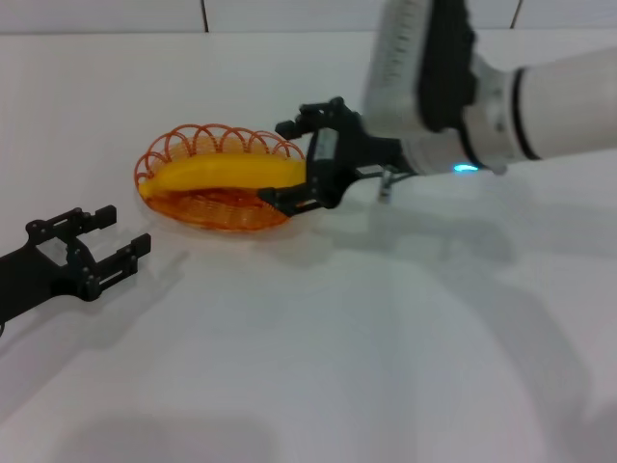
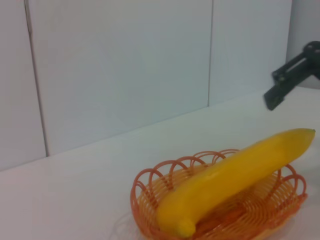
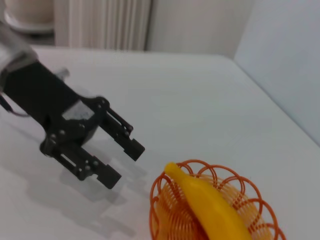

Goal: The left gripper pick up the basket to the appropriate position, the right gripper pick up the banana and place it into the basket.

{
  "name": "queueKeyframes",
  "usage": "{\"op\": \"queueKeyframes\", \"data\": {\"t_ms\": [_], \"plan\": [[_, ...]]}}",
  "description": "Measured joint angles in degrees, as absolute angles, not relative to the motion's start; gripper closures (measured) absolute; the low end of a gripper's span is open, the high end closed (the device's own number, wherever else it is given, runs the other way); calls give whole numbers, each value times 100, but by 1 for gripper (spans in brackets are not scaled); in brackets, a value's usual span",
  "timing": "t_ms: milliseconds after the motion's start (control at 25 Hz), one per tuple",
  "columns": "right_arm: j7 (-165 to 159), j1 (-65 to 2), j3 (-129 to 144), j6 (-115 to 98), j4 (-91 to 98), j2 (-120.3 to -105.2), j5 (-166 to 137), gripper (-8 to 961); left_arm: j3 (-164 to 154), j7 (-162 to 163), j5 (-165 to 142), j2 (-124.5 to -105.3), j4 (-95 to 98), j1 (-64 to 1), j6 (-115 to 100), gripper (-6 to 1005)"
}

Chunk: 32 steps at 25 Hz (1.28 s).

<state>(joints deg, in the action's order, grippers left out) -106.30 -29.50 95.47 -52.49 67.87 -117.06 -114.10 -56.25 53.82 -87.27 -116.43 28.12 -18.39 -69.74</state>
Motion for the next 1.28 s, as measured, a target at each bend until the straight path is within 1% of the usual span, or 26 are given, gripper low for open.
{"op": "queueKeyframes", "data": {"t_ms": [200,640,920,1280], "plan": [[-9450,-2606,8742,-5935,6213,-11706,-10471,125,-5614,5367,-8724,-11653,2812,-1837,-6983,383],[-7157,-2384,6467,-7735,4105,-11691,-9521,128,-5607,5349,-8610,-11654,2812,-1849,-6996,384],[-6266,-2365,5563,-7819,3147,-11681,-9517,127,-5617,5329,-8579,-11654,2812,-1861,-6998,384],[-5842,-2286,5447,-7792,2936,-11680,-9508,127,-5615,5319,-8577,-11661,2812,-1872,-6996,384]]}}
